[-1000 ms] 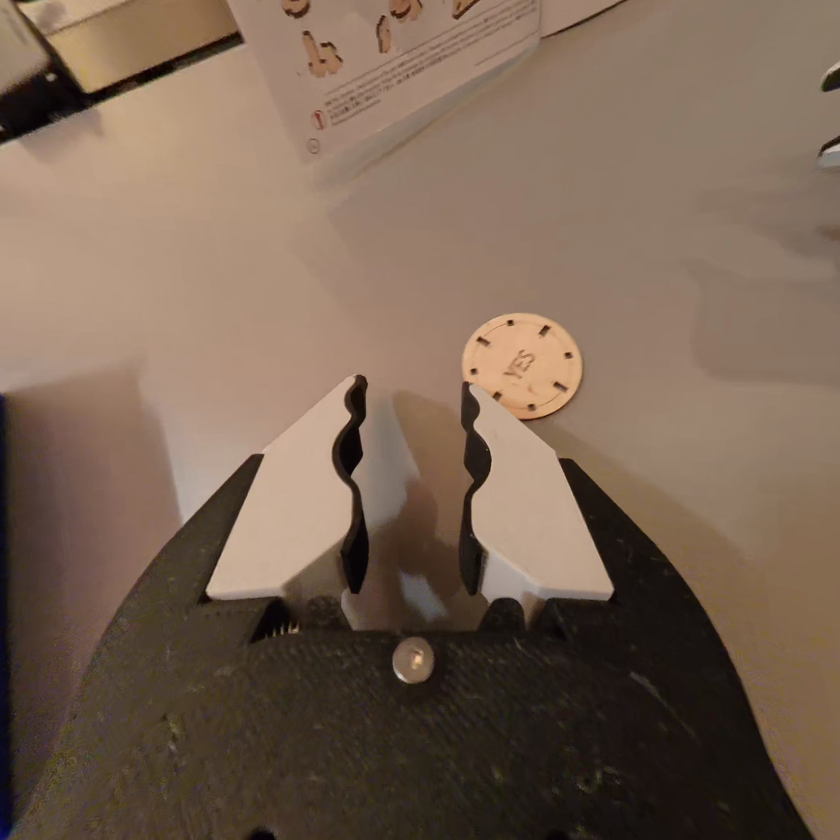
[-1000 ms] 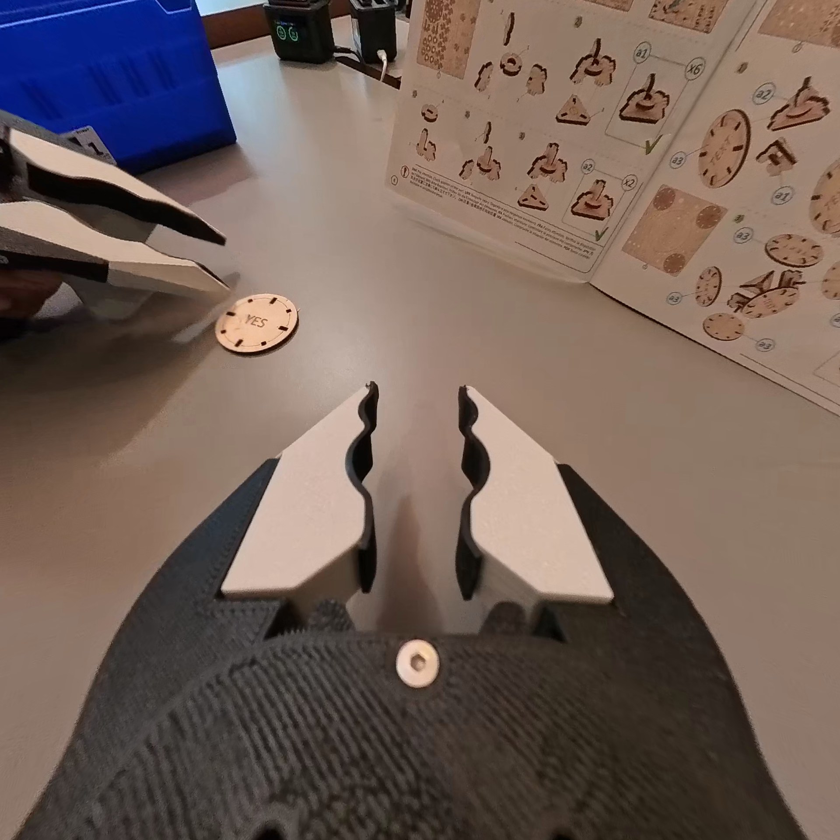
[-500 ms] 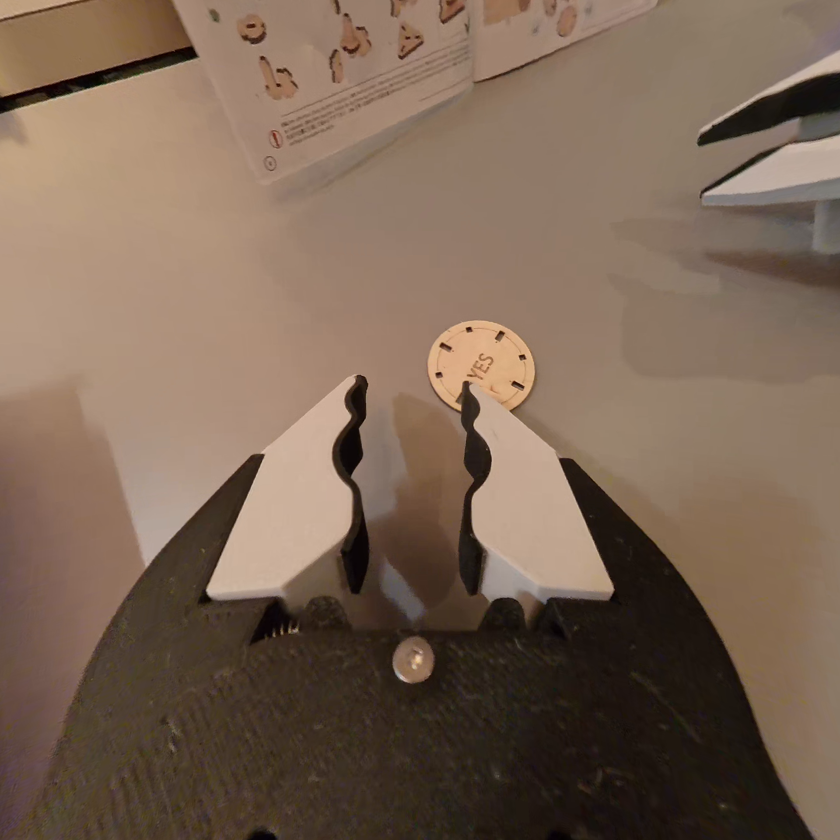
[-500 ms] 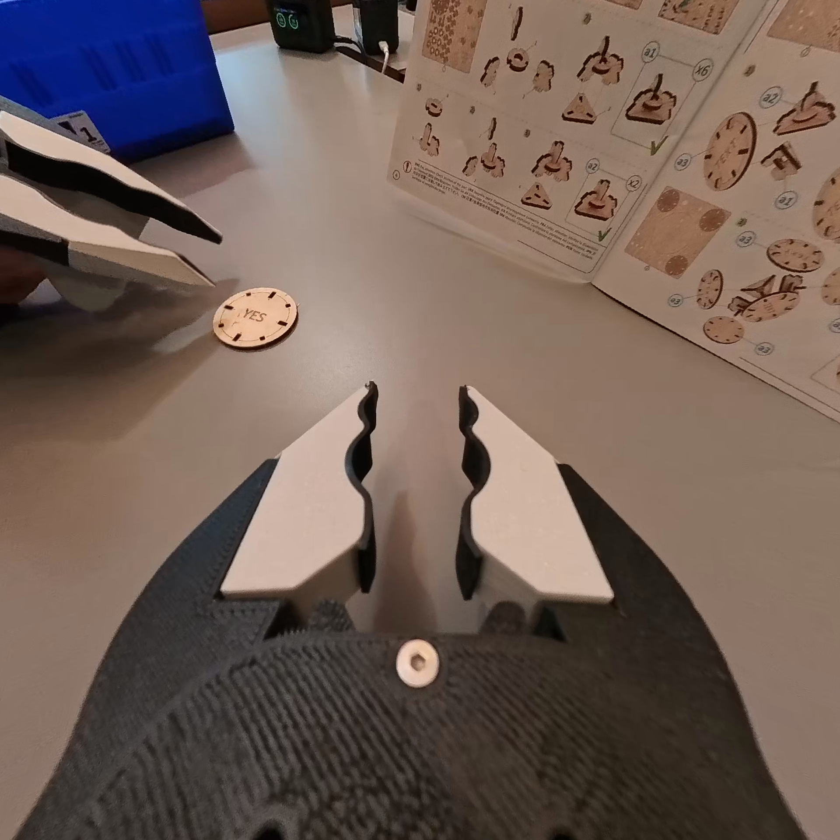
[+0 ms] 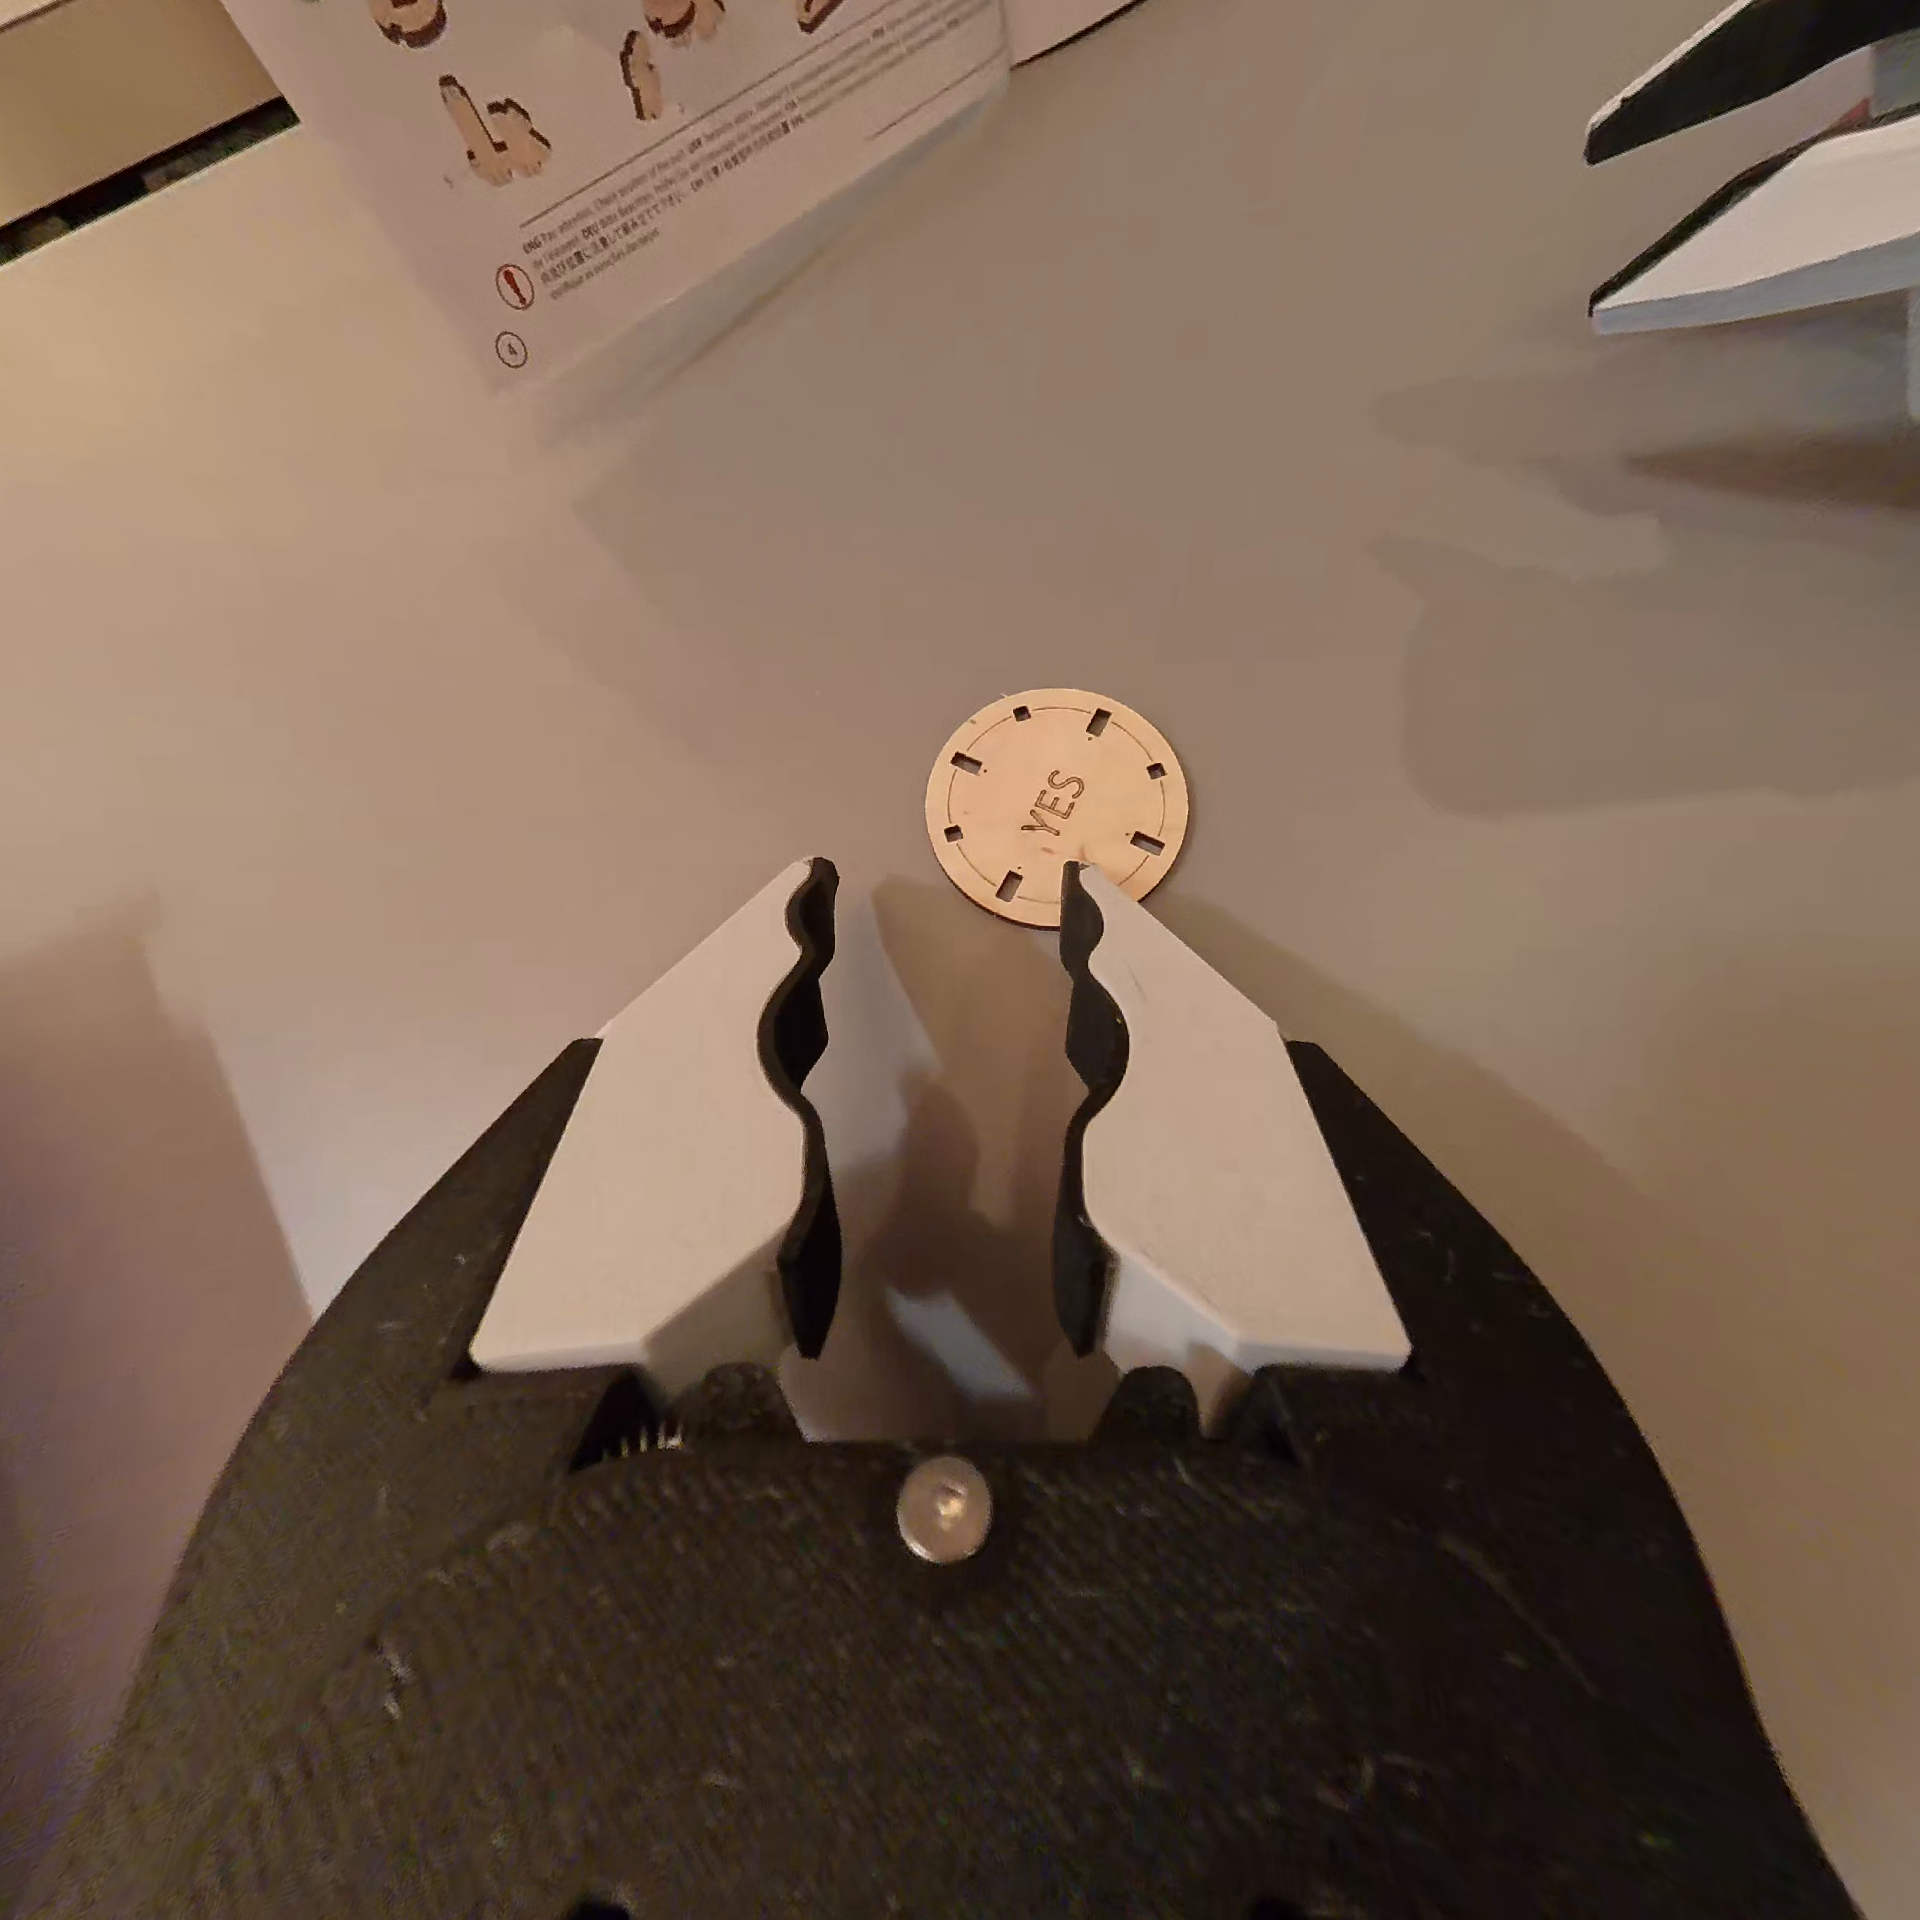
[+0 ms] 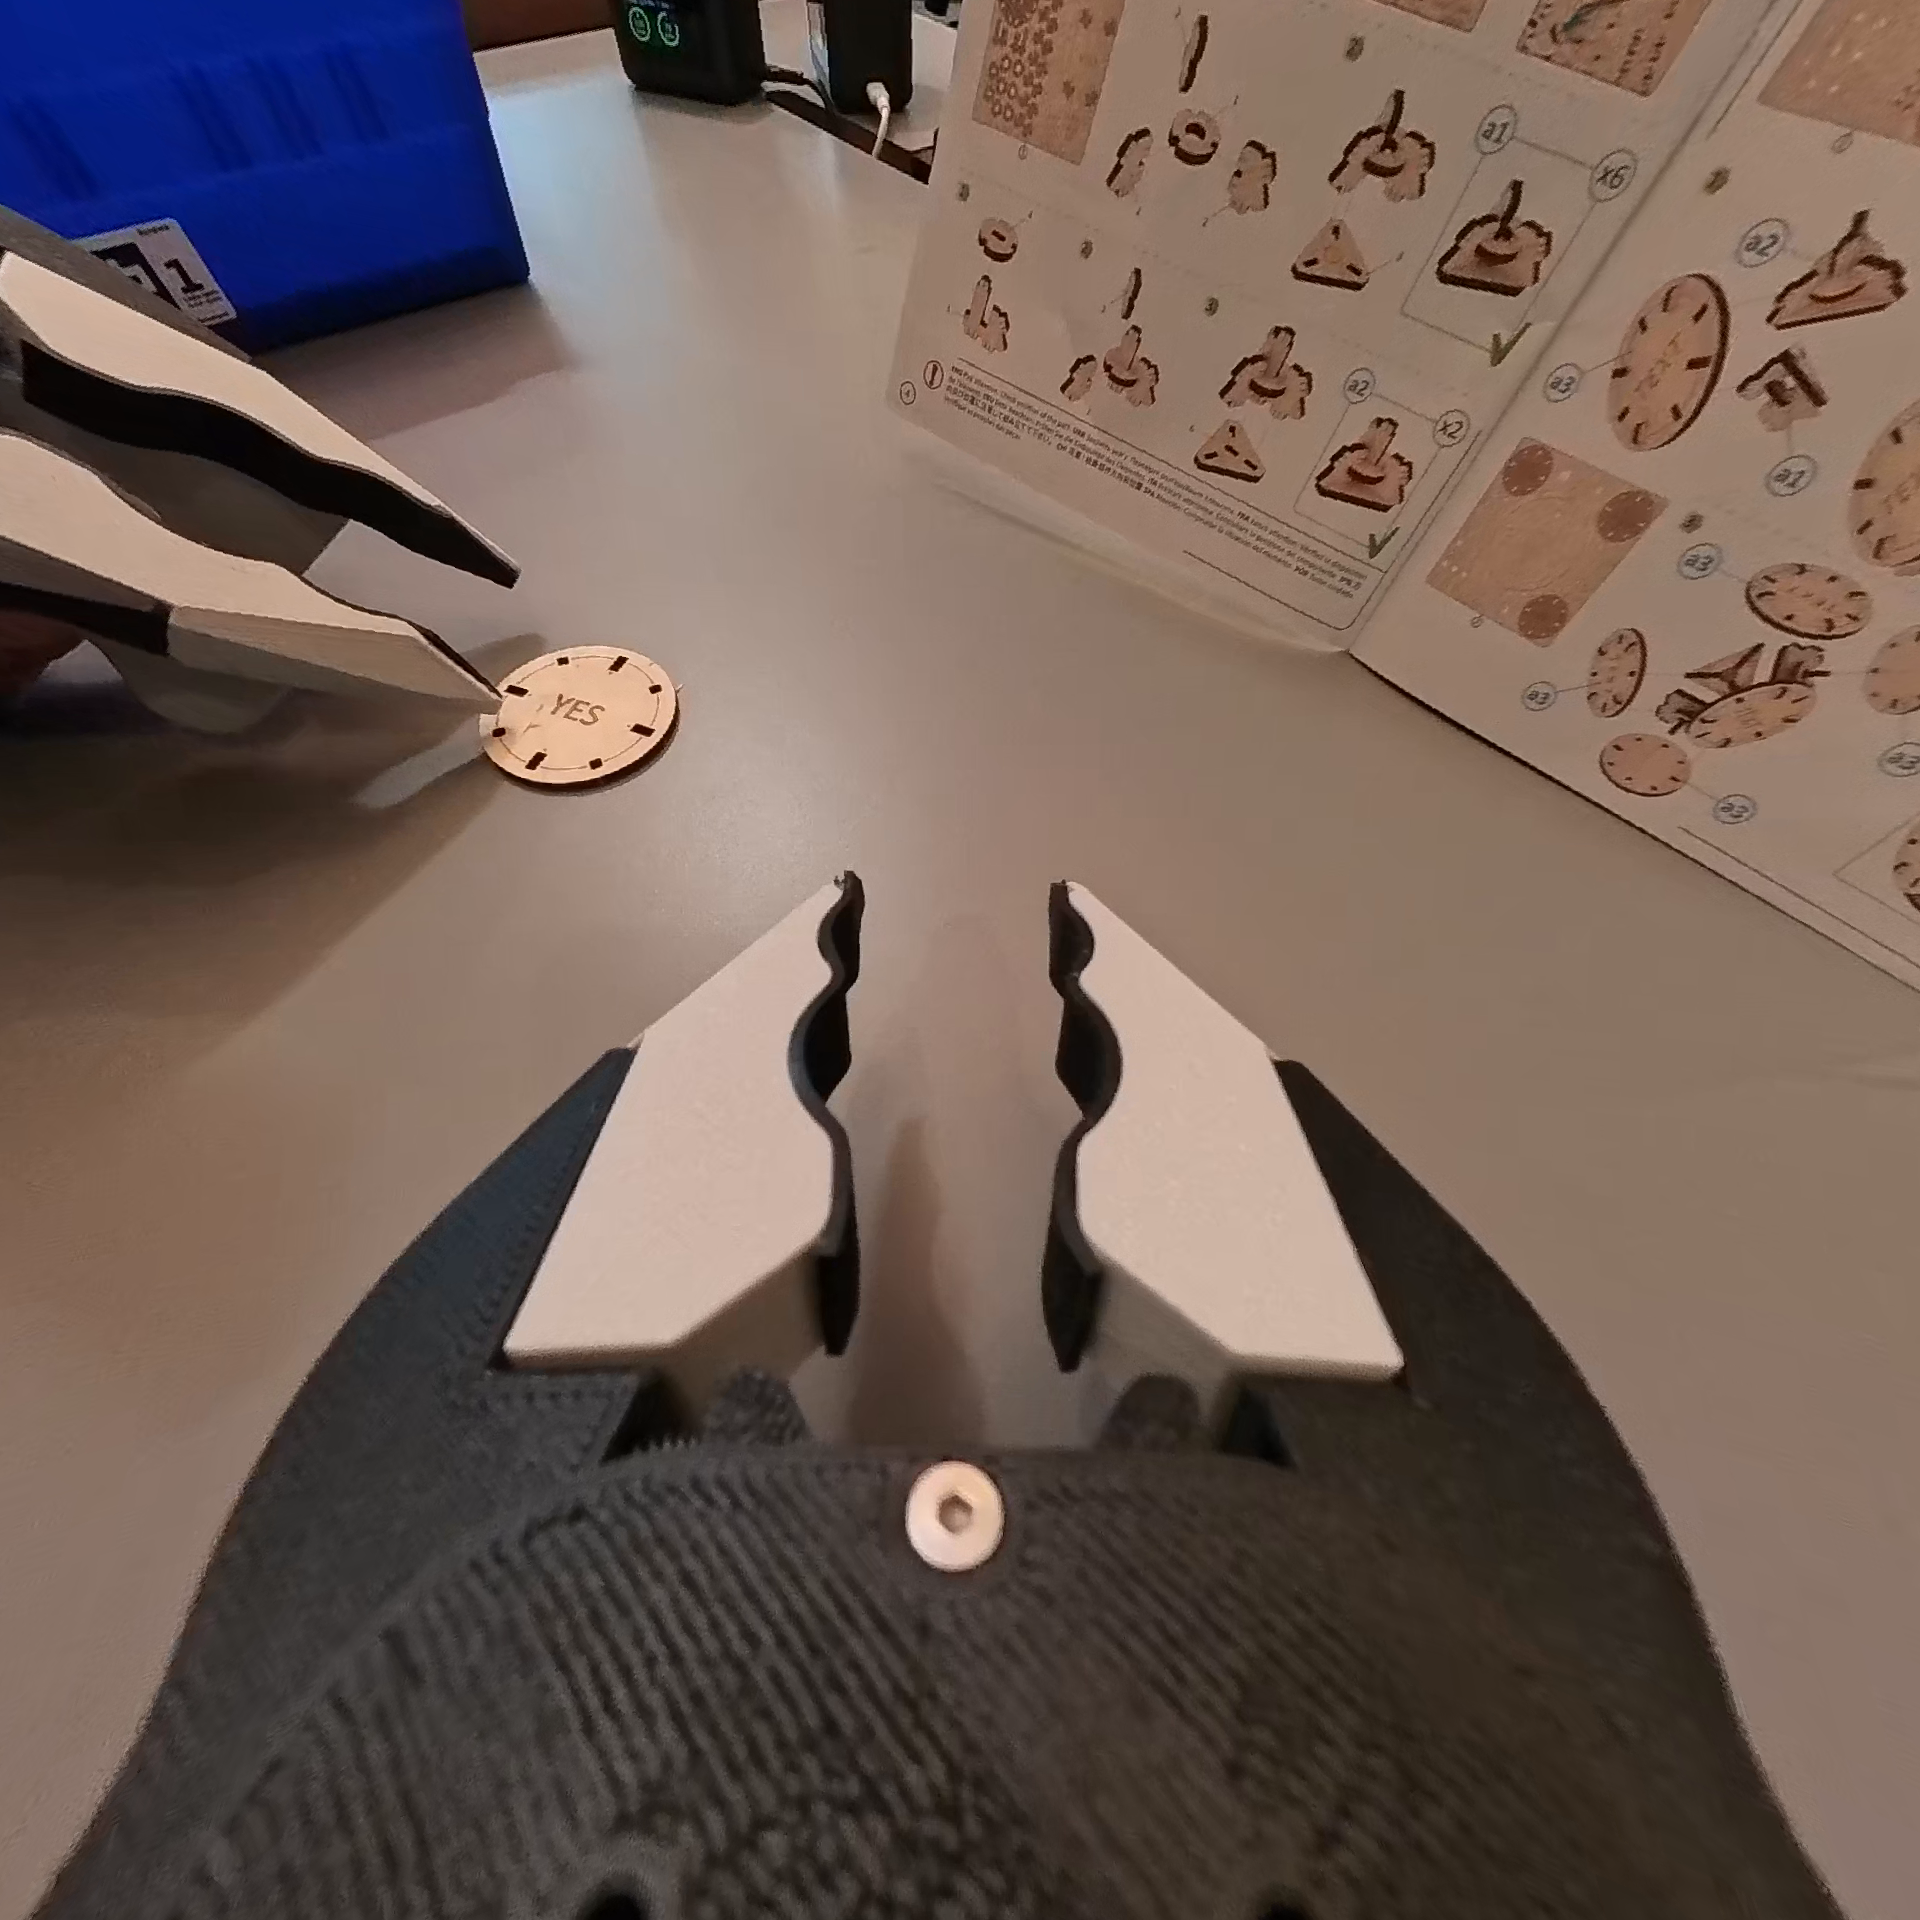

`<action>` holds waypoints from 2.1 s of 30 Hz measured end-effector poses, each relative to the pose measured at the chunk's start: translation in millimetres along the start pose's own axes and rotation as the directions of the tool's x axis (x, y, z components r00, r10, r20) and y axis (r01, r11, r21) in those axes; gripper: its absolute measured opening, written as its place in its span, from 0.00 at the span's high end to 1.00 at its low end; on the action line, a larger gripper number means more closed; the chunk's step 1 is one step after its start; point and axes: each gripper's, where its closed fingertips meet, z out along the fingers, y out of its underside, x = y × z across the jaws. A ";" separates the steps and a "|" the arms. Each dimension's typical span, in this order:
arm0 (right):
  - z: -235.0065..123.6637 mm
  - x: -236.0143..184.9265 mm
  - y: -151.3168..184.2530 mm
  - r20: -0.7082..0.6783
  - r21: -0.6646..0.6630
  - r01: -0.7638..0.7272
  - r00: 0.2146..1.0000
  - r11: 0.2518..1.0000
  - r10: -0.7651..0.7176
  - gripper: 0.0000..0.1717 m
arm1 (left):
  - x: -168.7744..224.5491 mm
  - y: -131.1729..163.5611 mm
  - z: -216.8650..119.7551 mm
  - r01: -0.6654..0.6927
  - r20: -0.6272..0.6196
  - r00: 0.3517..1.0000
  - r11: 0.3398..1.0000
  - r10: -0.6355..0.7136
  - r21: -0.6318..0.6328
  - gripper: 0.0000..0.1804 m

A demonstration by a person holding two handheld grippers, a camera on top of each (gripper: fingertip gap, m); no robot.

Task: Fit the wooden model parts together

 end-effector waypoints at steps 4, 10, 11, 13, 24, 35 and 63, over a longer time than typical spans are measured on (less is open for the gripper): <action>0.2 -0.6 0.3 -0.003 -0.002 0.009 1.000 1.000 -0.009 0.79 | 4.2 3.3 1.3 0.006 -0.030 1.000 1.000 -0.007 -0.023 0.75; 0.4 -0.8 0.4 -0.006 -0.004 0.015 1.000 1.000 -0.015 0.79 | 0.5 4.7 2.4 0.019 -0.008 1.000 0.999 -0.019 -0.034 0.75; 0.4 -0.9 0.5 -0.006 -0.004 0.015 1.000 1.000 -0.015 0.79 | 0.3 4.5 2.3 0.024 -0.010 1.000 0.999 -0.025 -0.032 0.75; 0.5 -0.9 0.6 -0.006 -0.005 0.016 1.000 1.000 -0.016 0.79 | -0.8 4.4 2.0 0.033 -0.008 0.999 0.999 -0.033 -0.030 0.75; 0.6 -1.6 0.7 -0.009 -0.006 0.027 1.000 1.000 -0.027 0.79 | -17.2 3.7 -0.1 0.146 0.034 0.989 0.989 -0.145 -0.010 0.76; 1.1 -2.3 1.3 -0.012 -0.011 0.037 0.999 0.999 -0.037 0.79 | 5.4 2.3 0.4 -0.013 -0.021 1.000 1.000 0.013 -0.013 0.73; 3.4 -6.5 4.0 -0.026 -0.034 0.094 0.995 0.995 -0.095 0.79 | 18.5 -2.6 14.3 -0.043 -0.051 0.998 0.998 0.040 -0.049 0.73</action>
